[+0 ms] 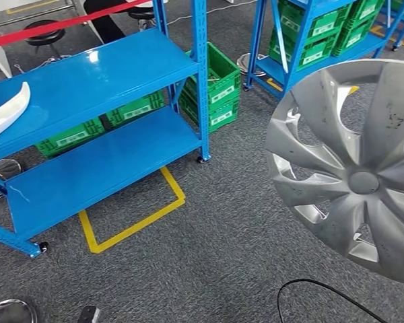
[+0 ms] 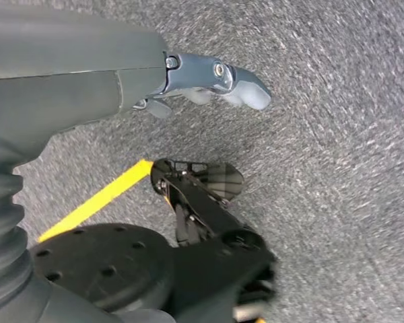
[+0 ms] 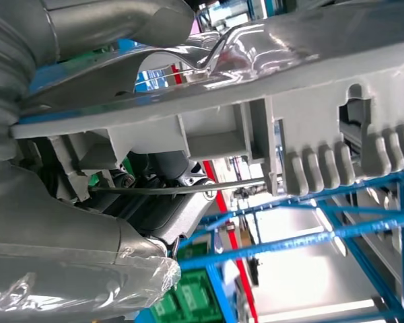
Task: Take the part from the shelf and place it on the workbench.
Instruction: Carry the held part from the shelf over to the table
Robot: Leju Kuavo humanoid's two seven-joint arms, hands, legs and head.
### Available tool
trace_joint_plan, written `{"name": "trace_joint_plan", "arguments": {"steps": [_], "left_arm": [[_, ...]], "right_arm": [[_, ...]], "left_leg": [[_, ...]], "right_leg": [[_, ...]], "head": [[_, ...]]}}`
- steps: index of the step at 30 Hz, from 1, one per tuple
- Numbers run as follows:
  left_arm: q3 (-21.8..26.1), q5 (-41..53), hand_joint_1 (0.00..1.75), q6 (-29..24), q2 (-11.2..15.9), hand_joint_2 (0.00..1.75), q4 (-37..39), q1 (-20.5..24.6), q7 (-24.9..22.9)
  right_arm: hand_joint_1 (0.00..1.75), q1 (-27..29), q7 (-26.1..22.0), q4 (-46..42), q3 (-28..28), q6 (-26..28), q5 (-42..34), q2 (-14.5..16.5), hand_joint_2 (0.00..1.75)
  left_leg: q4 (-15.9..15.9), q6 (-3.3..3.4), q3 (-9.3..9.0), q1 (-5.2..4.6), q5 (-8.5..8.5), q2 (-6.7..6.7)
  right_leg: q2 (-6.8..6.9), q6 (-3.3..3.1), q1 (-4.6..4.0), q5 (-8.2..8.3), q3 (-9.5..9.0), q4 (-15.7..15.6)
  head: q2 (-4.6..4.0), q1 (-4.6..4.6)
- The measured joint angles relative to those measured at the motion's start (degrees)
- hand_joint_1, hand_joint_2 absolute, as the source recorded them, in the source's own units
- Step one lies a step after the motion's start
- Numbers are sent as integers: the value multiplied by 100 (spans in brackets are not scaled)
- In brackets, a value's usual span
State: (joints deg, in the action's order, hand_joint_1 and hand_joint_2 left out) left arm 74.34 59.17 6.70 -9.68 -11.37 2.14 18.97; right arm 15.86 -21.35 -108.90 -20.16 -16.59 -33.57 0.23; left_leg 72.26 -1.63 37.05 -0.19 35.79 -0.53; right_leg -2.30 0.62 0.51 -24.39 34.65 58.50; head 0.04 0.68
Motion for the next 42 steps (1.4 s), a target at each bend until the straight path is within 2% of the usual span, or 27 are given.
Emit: {"name": "trace_joint_plan", "arguments": {"steps": [1, 2, 4, 5, 7, 8, 9, 11, 13, 15, 16, 17, 18, 20, 21, 22, 24, 26, 28, 30, 31, 33, 35, 37, 39, 40, 42], "left_arm": [[0, 0, 0, -20, -3, 175, 0, -5, 2], [0, 0, 0, -37, -4, 175, 0, -6, 3], [1, 2, 0, -56, -4, 175, 0, -3, 6], [1, 5, 0, -60, -5, 175, 0, -1, 7], [3, 8, 0, -66, -8, 175, 0, 1, 22], [3, 4, 0, -78, -10, 175, 0, 4, 41], [4, -3, 0, -94, -13, 175, -1, 9, 65], [10, -31, 0, -149, -20, 175, -4, 18, 111], [32, -50, 0, -201, -21, 175, -7, 2, 122], [53, -43, 0, -226, -13, 175, -7, -25, 99], [57, -38, 0, -229, -9, 175, -7, -28, 87], [58, -33, 0, -231, -7, 175, -7, -26, 80], [58, -29, 0, -230, -7, 175, -7, -20, 77], [59, -27, 0, -231, -4, 175, -7, -14, 69], [60, -26, 0, -231, -2, 175, -7, -13, 62], [60, -25, 0, -231, 1, 175, -7, -9, 50], [61, -20, 0, -231, 2, 175, -7, 5, 27], [61, -17, 0, -231, 7, 175, -7, 18, 13], [61, -16, 0, -232, 9, 175, -7, 9, 8], [61, -10, 0, -233, 7, 175, -7, -14, 3], [61, -5, 0, -233, 9, 175, -7, -20, 0], [61, 7, 0, -233, 13, 175, -7, -17, -4], [61, 30, 0, -233, 15, 175, -7, -10, -7], [61, 57, 0, -229, 11, 175, -7, -9, -17], [61, 73, 0, -224, 2, 175, -6, -5, -26], [61, 74, 0, -220, 1, 175, -6, 2, -26], [61, 78, 0, -213, 2, 175, -6, 6, -26]], "right_arm": [[175, 5, 10, -2, -22, 4, -5, 16, 175], [175, 10, 16, -3, -47, 8, -9, 32, 175], [175, 13, 19, -16, -97, 13, -21, 56, 175], [175, 8, 18, -29, -116, 13, -27, 65, 175], [175, 7, 25, -62, -138, 31, -20, 84, 175], [175, 15, 31, -73, -143, 53, 0, 96, 175], [175, 30, 39, -80, -148, 82, 27, 109, 175], [175, 40, 46, -86, -159, 135, 75, 125, 175], [175, 30, 40, -95, -171, 159, 94, 138, 175], [175, 33, 37, -100, -187, 162, 100, 150, 175], [175, 39, 39, -100, -199, 162, 105, 152, 175], [175, 44, 41, -100, -212, 162, 109, 153, 175], [175, 47, 43, -102, -225, 162, 113, 154, 175], [175, 36, 44, -110, -243, 160, 115, 155, 175], [175, 33, 44, -116, -249, 157, 115, 158, 175], [175, 35, 44, -121, -255, 153, 115, 162, 175], [175, 64, 44, -127, -271, 145, 120, 180, 175], [175, 87, 37, -134, -281, 137, 139, 207, 175], [175, 76, 22, -141, -278, 132, 180, 248, 175], [175, 65, 8, -142, -267, 132, 225, 296, 175], [175, 67, 3, -142, -264, 132, 245, 316, 175], [175, 68, -8, -142, -261, 133, 284, 340, 175], [175, 57, -27, -142, -257, 135, 302, 348, 175], [175, 43, -51, -143, -253, 139, 308, 354, 175], [175, 58, -63, -144, -250, 142, 309, 358, 175], [175, 75, -66, -144, -249, 144, 309, 359, 175], [175, 73, -67, -144, -241, 148, 309, 362, 175]], "left_leg": [[24, 6, 29, 1, -80, 9], [-164, 14, -44, 6, -259, 33], [-879, 25, -360, 37, -674, 263], [-1202, 29, -501, 61, -789, 403], [-1483, 55, -611, 80, -827, 550], [-1506, 85, -616, 82, -823, 489], [-1513, 122, -614, 80, -840, 414], [-1539, 200, -621, 83, -866, 258], [-1545, 246, -623, 61, -866, 98], [-1543, 256, -626, 41, -857, -74], [-1542, 256, -631, 37, -851, -159], [-1542, 252, -641, 34, -842, -236], [-1542, 240, -660, 32, -827, -311], [-1534, 195, -701, 7, -789, -440], [-1529, 168, -717, -9, -775, -499], [-1529, 144, -725, -23, -771, -553], [-1539, 89, -733, -20, -761, -622], [-1384, 29, -670, 1, -615, -397], [-776, 1, -390, 14, -265, -78], [-66, -2, -31, 14, -2, 6], [72, 1, 53, 14, -24, 14], [-283, 16, -80, 20, -371, 63], [-1047, 34, -423, 57, -747, 349], [-1461, 58, -603, 83, -840, 579], [-1511, 112, -613, 74, -836, 493], [-1525, 148, -618, 74, -852, 415], [-1554, 222, -629, 78, -877, 246]], "right_leg": [[-84, 3, 2, 6, 4, 0], [-172, 12, 7, 14, 4, 1], [-337, 52, 13, 33, 13, 10], [-421, 79, 13, 43, 39, 26], [-572, 152, 19, 82, 106, 32], [-650, 191, 32, 108, 142, 20], [-634, 225, 37, 121, 168, 16], [-324, 276, 18, -19, 299, 245], [70, 305, 4, -393, 600, 933], [175, 322, 9, -660, 874, 1586], [188, 321, 9, -643, 876, 1641], [206, 316, 8, -536, 770, 1486], [278, 305, 4, -358, 544, 1112], [504, 264, -37, -127, 99, 357], [574, 233, -56, -76, -28, 129], [575, 200, -76, -84, -50, 69], [435, 124, -71, -52, -17, 57], [308, 56, -46, -20, -3, 26], [176, 11, -26, 1, 13, 12], [24, -9, -25, 11, 30, 12], [-59, -9, -23, 16, 33, 13], [-235, 9, -11, 31, 32, 14], [-402, 53, -3, 49, 51, 32], [-552, 120, 5, 80, 106, 44], [-691, 200, 29, 128, 164, 17], [-636, 230, 27, 126, 194, 32], [-263, 279, 5, -69, 367, 356]], "head": [[1, 1], [1, 1], [1, -2], [1, 0], [2, -2], [2, 0], [2, -2], [2, 39], [1, 81], [1, 85], [1, 85], [1, 85], [1, 85], [0, 81], [0, 78], [1, 73], [1, 72], [1, 63], [1, 36], [1, 21], [1, 21], [0, 21], [0, 21], [1, 22], [1, 20], [0, 22], [1, 63]]}}
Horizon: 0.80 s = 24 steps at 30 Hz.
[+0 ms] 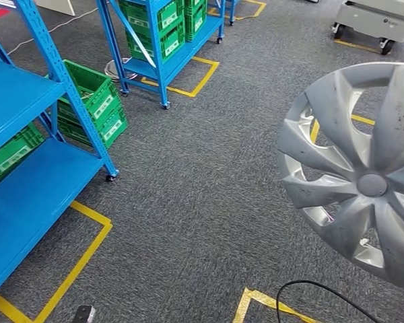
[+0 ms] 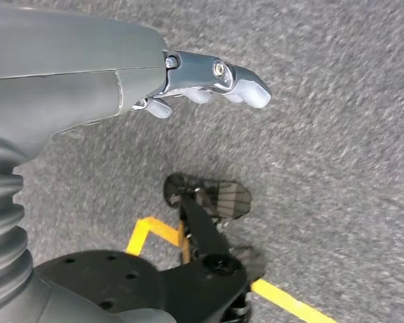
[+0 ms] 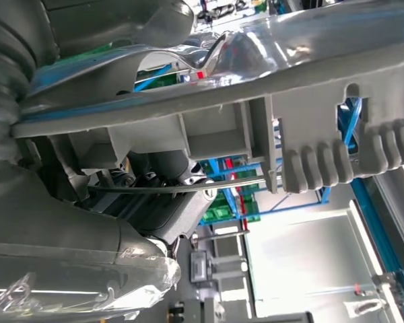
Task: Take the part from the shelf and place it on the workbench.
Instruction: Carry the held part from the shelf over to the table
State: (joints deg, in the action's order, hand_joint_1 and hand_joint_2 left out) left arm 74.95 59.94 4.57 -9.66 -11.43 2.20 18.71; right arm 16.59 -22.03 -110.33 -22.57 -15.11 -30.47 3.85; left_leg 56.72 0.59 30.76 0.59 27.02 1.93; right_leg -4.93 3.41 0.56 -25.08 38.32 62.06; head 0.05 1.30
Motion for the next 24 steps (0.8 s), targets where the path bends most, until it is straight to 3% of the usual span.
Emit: {"name": "trace_joint_plan", "arguments": {"steps": [1, 2, 4, 5, 6, 8, 10, 12, 13, 15, 17, 19, 20, 22, 24], "left_arm": [[0, 1, 0, 0, 7, 175, -1, -5, 0], [1, 3, 0, -1, 9, 175, -1, -15, 0], [2, 5, 0, -2, 12, 175, -1, -28, -1], [2, 5, 0, -2, 11, 175, -1, -25, -2], [2, 5, 0, -1, 9, 175, -1, -21, -2], [2, 5, 0, 1, 8, 175, -1, -16, -2], [2, 5, 0, 1, 10, 175, -1, -18, -2], [2, 6, 0, 0, 9, 175, -1, -11, -1], [2, 13, 0, 0, 8, 175, -1, -3, -5], [2, 39, 0, -4, 5, 175, -1, 6, -25], [2, 71, 0, -11, 0, 175, -1, -7, -50], [2, 85, 0, -18, -2, 175, -1, -27, -65], [2, 87, 0, -20, -1, 175, -1, -31, -67], [2, 87, 0, -24, 4, 175, -1, -27, -68], [2, 86, 0, -25, 6, 175, -1, -21, -68]], "right_arm": [[175, -9, -2, 0, 7, 2, -2, 2, 175], [175, -21, -4, 0, 14, 4, -4, 3, 175], [175, -20, -8, 0, 22, 7, -8, 4, 175], [175, -17, -9, 0, 23, 9, -10, 4, 175], [175, -15, -10, 0, 22, 12, -14, 4, 175], [175, -22, -15, -1, 21, 14, -31, 4, 175], [175, -26, -25, -5, 16, 15, -55, 8, 175], [175, -8, -31, -12, -11, 24, -78, 12, 175], [175, 11, -32, -21, -33, 28, -86, 14, 175], [175, 25, -25, -44, -68, 30, -96, 17, 175], [175, 11, -17, -58, -81, 28, -102, 22, 175], [175, 7, -14, -60, -82, 28, -106, 31, 175], [175, 10, -9, -60, -82, 28, -107, 34, 175], [175, 12, 4, -61, -86, 32, -108, 37, 175], [175, 12, 10, -61, -88, 36, -109, 37, 175]], "left_leg": [[-2, 21, -3, -13, 1, -84], [-2, 38, -4, -26, 6, -172], [0, 41, -10, -38, 17, -350], [1, 36, -18, -39, 26, -436], [1, 24, -33, -39, 40, -517], [9, -23, -80, -62, 88, -660], [20, -77, -118, -102, 129, -776], [10, -127, -138, -113, 142, -900], [17, -159, -141, -101, 164, -874], [267, -211, -39, -76, 360, -603], [974, -228, 298, -61, 727, -300], [1604, -228, 641, -61, 912, -236], [1649, -223, 691, -60, 837, -229], [1237, -210, 541, -51, 475, -195], [894, -203, 391, -44, 251, -162]], "right_leg": [[237, 18, -9, -193, 153, 347], [375, 37, -4, -395, 337, 752], [444, 59, 8, -587, 571, 1296], [457, 62, 11, -519, 528, 1251], [493, 61, 11, -369, 369, 987], [744, 41, -13, -69, -103, 197], [915, -36, -45, 25, -341, -224], [801, -139, -65, 27, -317, -258], [727, -179, -62, 38, -305, -268], [589, -250, -38, 62, -303, -297], [447, -295, -24, 69, -300, -304], [273, -310, -26, 70, -297, -303], [182, -306, -25, 74, -297, -302], [17, -288, -13, 85, -301, -301], [-58, -275, -4, 92, -304, -300]], "head": [[0, 20], [0, 36], [0, 36], [0, 37], [0, 37], [0, 41], [0, 28], [-1, 12], [-1, 9], [-1, -4], [-1, -28], [-1, -41], [-1, -40], [-1, -41], [-1, -41]]}}
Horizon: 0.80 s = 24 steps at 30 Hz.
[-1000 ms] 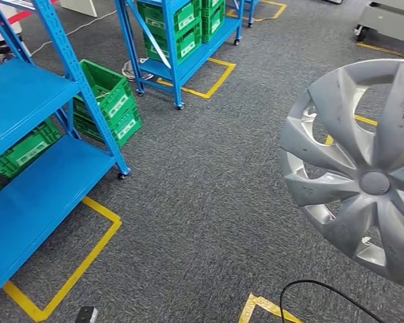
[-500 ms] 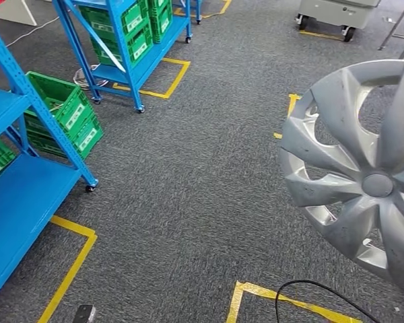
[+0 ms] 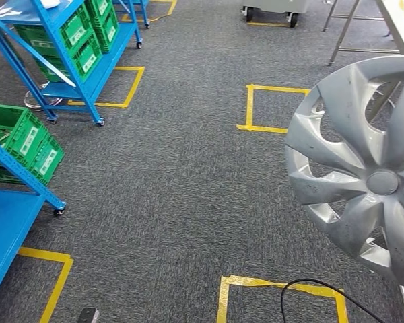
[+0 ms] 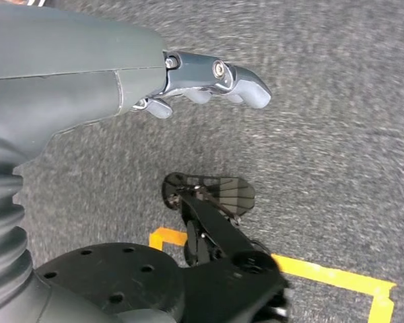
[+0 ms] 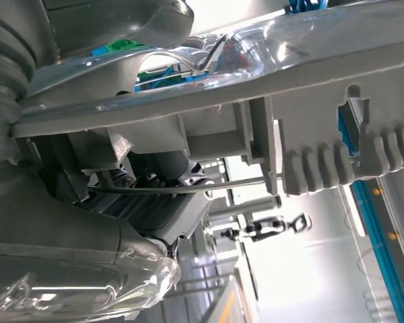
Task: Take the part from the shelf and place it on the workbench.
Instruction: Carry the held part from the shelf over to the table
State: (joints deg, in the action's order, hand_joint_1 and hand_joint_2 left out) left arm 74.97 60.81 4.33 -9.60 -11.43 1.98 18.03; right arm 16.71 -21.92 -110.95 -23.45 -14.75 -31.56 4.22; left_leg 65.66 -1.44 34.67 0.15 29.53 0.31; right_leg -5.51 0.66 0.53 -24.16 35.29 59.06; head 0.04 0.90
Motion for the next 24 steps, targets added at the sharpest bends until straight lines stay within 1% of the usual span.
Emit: {"name": "trace_joint_plan", "arguments": {"steps": [3, 5, 6, 7, 8, 9, 10, 11, 12, 13, 14, 15, 16, 17, 18, 20, 21, 22, 23, 24], "left_arm": [[0, 1, 0, 0, 1, 175, 0, 0, 0], [-1, 1, 0, 4, -2, 175, 0, 3, 1], [-1, 2, 0, 11, -6, 175, 0, 8, 3], [-1, 6, 0, 17, -6, 175, 0, 15, 5], [-1, 12, 0, 20, -5, 175, 0, 18, 8], [0, 17, 0, 21, -1, 175, 0, 16, 10], [0, 22, 0, 16, 7, 175, 0, 8, 11], [0, 24, 0, 11, 10, 175, 0, -3, 11], [0, 24, 0, 8, 12, 175, 0, -8, 11], [0, 24, 0, 4, 12, 175, 0, -8, 11], [0, 24, 0, 2, 11, 175, 0, -4, 11], [0, 24, 0, 2, 10, 175, 0, 0, 11], [0, 24, 0, 1, 11, 175, 0, 0, 11], [0, 24, 0, 0, 12, 175, 0, 1, 11], [0, 25, 0, -2, 12, 175, 0, 2, 11], [0, 25, 0, -4, 7, 175, 0, 10, 11], [0, 26, 0, -3, 4, 175, 0, 15, 11], [0, 27, 0, -3, 1, 175, 0, 19, 11], [0, 30, 0, -3, -3, 175, 0, 19, 12], [0, 33, 0, -3, -6, 175, 0, 14, 12]], "right_arm": [[175, 0, 0, 0, -1, 0, 0, 0, 175], [175, -12, 1, -1, -14, 0, -1, 0, 175], [175, -7, 10, -2, -38, 3, -2, 1, 175], [175, -12, 22, -4, -61, 8, -4, 2, 175], [175, -17, 35, -5, -78, 13, -6, 4, 175], [175, -18, 47, -7, -92, 18, -7, 5, 175], [175, -28, 52, -6, -92, 20, -8, 6, 175], [175, -27, 52, -5, -92, 20, -9, 7, 175], [175, -22, 52, -5, -93, 20, -10, 8, 175], [175, -14, 52, -5, -96, 19, -14, 8, 175], [175, -5, 48, -8, -101, 16, -25, 9, 175], [175, 4, 40, -14, -111, 9, -45, 9, 175], [175, 16, 29, -26, -128, -5, -78, 9, 175], [175, 29, 16, -45, -163, -24, -124, 10, 175], [175, 41, 6, -67, -209, -44, -175, 11, 175], [175, 66, 9, -113, -329, -80, -269, 13, 175], [175, 72, 30, -134, -392, -99, -303, 14, 175], [175, 65, 64, -150, -447, -123, -326, 15, 175], [175, 46, 104, -162, -489, -150, -340, 19, 175], [175, 26, 143, -168, -514, -179, -344, 26, 175]], "left_leg": [[-53, 0, -25, 1, -27, 11], [-434, 2, -190, 39, -123, 277], [-628, 44, -269, 56, -178, 333], [-800, 105, -337, 61, -221, 346], [-824, 169, -341, 48, -226, 208], [-823, 231, -338, 24, -239, 52], [-822, 254, -339, 6, -234, -52], [-822, 258, -340, -3, -230, -138], [-822, 257, -342, -8, -224, -224], [-821, 251, -348, -9, -216, -305], [-821, 239, -361, -9, -203, -380], [-820, 218, -380, -16, -188, -447], [-815, 193, -397, -31, -168, -504], [-811, 166, -415, -47, -153, -554], [-812, 140, -429, -61, -144, -605], [-823, 84, -451, -56, -124, -700], [-796, 51, -450, -43, -86, -647], [-680, 23, -406, -31, 8, -531], [-449, 1, -305, -22, 155, -375], [-99, -8, -142, -16, 340, -215]], "right_leg": [[-9, 2, 1, 1, -1, 0], [-97, 37, -9, 7, 28, 30], [-186, 90, 4, 30, 73, 32], [-94, 150, 3, -37, 183, 178], [55, 201, 10, -158, 330, 420], [227, 251, 17, -325, 517, 764], [443, 268, 7, -525, 701, 1179], [481, 278, 11, -618, 811, 1440], [499, 283, 13, -612, 827, 1517], [521, 285, 13, -510, 727, 1370], [584, 283, 12, -349, 529, 1044], [728, 281, -6, -228, 303, 657], [845, 261, -20, -140, 112, 339], [928, 235, -37, -102, -4, 137], [952, 205, -58, -111, -39, 64], [805, 128, -63, -90, -25, 50], [740, 92, -55, -80, -24, 34], [670, 55, -40, -65, -27, 15], [601, 25, -21, -52, -33, -1], [531, 6, -12, -45, -28, -5]], "head": [[0, 0], [0, -5], [0, -10], [0, 5], [0, 22], [1, 38], [1, 57], [1, 56], [1, 58], [0, 58], [0, 59], [0, 60], [0, 56], [0, 52], [0, 45], [1, 40], [1, 38], [1, 34], [1, 24], [0, 14]]}}
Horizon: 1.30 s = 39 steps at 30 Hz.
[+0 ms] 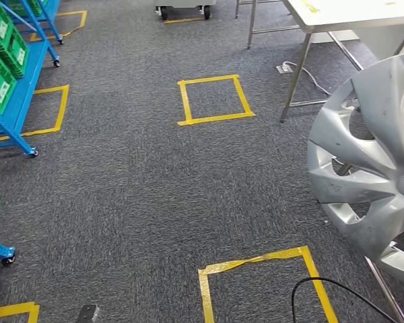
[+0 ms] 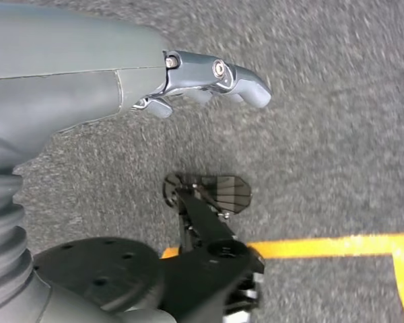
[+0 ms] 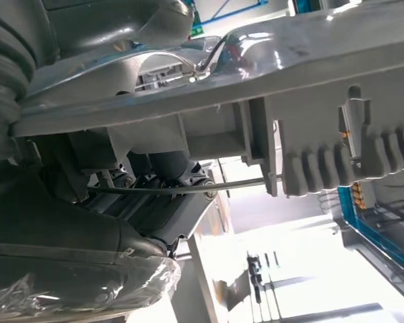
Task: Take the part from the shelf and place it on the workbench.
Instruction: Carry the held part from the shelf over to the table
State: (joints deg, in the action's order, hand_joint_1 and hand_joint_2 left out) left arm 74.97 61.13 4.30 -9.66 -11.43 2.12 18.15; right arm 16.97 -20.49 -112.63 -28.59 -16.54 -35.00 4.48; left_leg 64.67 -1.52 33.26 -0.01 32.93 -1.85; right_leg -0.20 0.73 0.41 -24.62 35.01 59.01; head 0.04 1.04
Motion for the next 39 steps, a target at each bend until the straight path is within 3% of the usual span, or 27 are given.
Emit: {"name": "trace_joint_plan", "arguments": {"steps": [2, 3, 4, 5, 7, 9, 11, 12, 14, 16, 18, 19, 20, 22, 24, 25, 27, 29, 31, 33, 34, 35, 36, 38, 39], "left_arm": [[0, 4, 0, -5, -8, 175, 0, -17, -5], [0, 4, 0, -10, -9, 175, 0, -21, -8], [0, 3, 0, -16, -8, 175, 0, -21, -11], [1, 1, 0, -23, -5, 175, 0, -16, -13], [7, -3, 0, -32, -5, 175, 0, -10, -22], [22, -5, 0, -34, -14, 175, 0, -10, -38], [32, -6, 0, -34, -25, 175, 0, -7, -47], [33, -7, 0, -34, -25, 175, -1, 1, -47], [37, -7, 0, -38, -22, 175, -2, 7, -50], [41, 5, 0, -52, -17, 175, -2, -10, -80], [44, 52, 0, -67, -16, 175, -2, -30, -120], [45, 84, 0, -70, -16, 175, -2, -31, -126], [46, 120, 0, -72, -17, 175, -2, -27, -119], [46, 170, 0, -84, -22, 175, -2, -19, -84], [46, 192, 0, -100, -29, 175, -2, -16, -37], [46, 196, 0, -104, -32, 175, -2, -13, -17], [44, 197, 0, -105, -39, 175, -2, -5, 5], [42, 198, 0, -105, -43, 175, -2, 3, 13], [42, 205, 0, -99, -46, 175, -2, -1, 15], [42, 214, 0, -92, -49, 175, -2, -19, 9], [42, 216, 0, -90, -50, 175, -2, -26, 6], [42, 216, 0, -87, -50, 175, -2, -27, 4], [42, 216, 0, -84, -48, 175, -2, -24, 3], [42, 216, 0, -76, -45, 175, -2, -15, 3], [42, 216, 0, -74, -45, 175, -2, -13, 2]], "right_arm": [[175, -28, 48, 5, -14, -54, 29, 27, 175], [175, -28, 60, 8, -17, -74, 51, 41, 175], [175, -26, 65, 14, -20, -90, 74, 52, 175], [175, -25, 67, 17, -29, -101, 86, 60, 175], [175, -28, 65, 23, -60, -118, 94, 72, 175], [175, -23, 57, 23, -103, -133, 92, 83, 175], [175, 15, 53, 23, -148, -149, 92, 91, 175], [175, 40, 53, 24, -172, -154, 92, 94, 175], [175, 48, 54, 24, -212, -164, 92, 99, 175], [175, 27, 54, 24, -235, -177, 84, 110, 175], [175, 31, 54, 24, -256, -201, 76, 136, 175], [175, 42, 55, 24, -272, -216, 75, 155, 175], [175, 54, 56, 24, -290, -237, 75, 179, 175], [175, 73, 58, 23, -324, -291, 76, 227, 175], [175, 87, 59, 11, -363, -351, 76, 277, 175], [175, 94, 60, 1, -390, -373, 76, 302, 175], [175, 119, 61, -23, -456, -401, 75, 349, 175], [175, 128, 62, -49, -509, -411, 75, 391, 175], [175, 112, 64, -76, -530, -421, 74, 438, 175], [175, 101, 68, -88, -534, -435, 72, 479, 175], [175, 103, 72, -90, -536, -443, 73, 494, 175], [175, 104, 78, -90, -540, -449, 73, 506, 175], [175, 104, 83, -92, -546, -453, 74, 516, 175], [175, 100, 89, -106, -560, -455, 73, 532, 175], [175, 97, 90, -115, -565, -457, 73, 537, 175]], "left_leg": [[729, -3, 376, 1, 286, 121], [904, -2, 485, 2, 289, 136], [863, 1, 493, 5, 175, 148], [608, 3, 392, 14, -27, 183], [-154, -12, 55, 67, -415, 443], [-594, -6, -139, 100, -541, 657], [-640, 61, -152, 84, -545, 583], [-650, 104, -155, 80, -559, 508], [-670, 192, -160, 73, -578, 356], [-670, 238, -160, 37, -569, 199], [-669, 249, -162, 12, -559, 31], [-668, 249, -167, 7, -552, -49], [-668, 244, -177, 5, -542, -126], [-668, 213, -219, -7, -510, -254], [-668, 160, -260, -30, -481, -360], [-676, 128, -273, -34, -476, -414], [-698, 52, -304, -20, -465, -497], [-569, -19, -267, 2, -347, -268], [9, -60, 4, 15, -24, 67], [732, -77, 386, 15, 261, 150], [898, -78, 494, 15, 259, 152], [838, -73, 495, 16, 131, 156], [568, -65, 390, 20, -86, 181], [-229, -43, 42, 48, -497, 408], [-520, -27, -88, 60, -590, 521]], "right_leg": [[-163, -18, 8, 6, 12, 0], [-250, -16, 11, 9, 14, 0], [-339, -9, 17, 15, 14, 1], [-428, 5, 27, 22, 13, 3], [-596, 61, 36, 30, 32, 33], [-744, 136, 41, 48, 83, 51], [-880, 214, 66, 90, 132, 17], [-843, 243, 69, 87, 158, 27], [-514, 278, 51, -95, 313, 325], [-136, 291, 31, -472, 634, 1053], [-40, 297, 31, -684, 882, 1631], [-25, 293, 30, -640, 860, 1632], [9, 285, 27, -497, 707, 1383], [254, 256, -4, -194, 235, 575], [447, 209, -45, -91, -30, 116], [439, 179, -67, -106, -34, 88], [288, 107, -69, -76, -15, 63], [153, 36, -37, -35, -36, 4], [13, -7, -11, -15, -52, -23], [-149, -24, -7, -14, -43, -23], [-234, -27, -7, -13, -42, -23], [-323, -24, -4, -9, -43, -22], [-411, -16, 3, -4, -47, -21], [-578, 26, 11, 4, -37, -6], [-650, 56, 13, 12, -17, 1]], "head": [[0, -14], [0, -16], [0, -15], [0, -15], [0, -16], [1, -18], [2, -21], [2, -21], [1, 18], [0, 51], [0, 52], [0, 53], [0, 54], [0, 54], [0, 43], [0, 39], [1, 34], [1, 21], [0, -16], [1, -39], [1, -40], [1, -41], [1, -41], [0, -42], [1, -40]]}}
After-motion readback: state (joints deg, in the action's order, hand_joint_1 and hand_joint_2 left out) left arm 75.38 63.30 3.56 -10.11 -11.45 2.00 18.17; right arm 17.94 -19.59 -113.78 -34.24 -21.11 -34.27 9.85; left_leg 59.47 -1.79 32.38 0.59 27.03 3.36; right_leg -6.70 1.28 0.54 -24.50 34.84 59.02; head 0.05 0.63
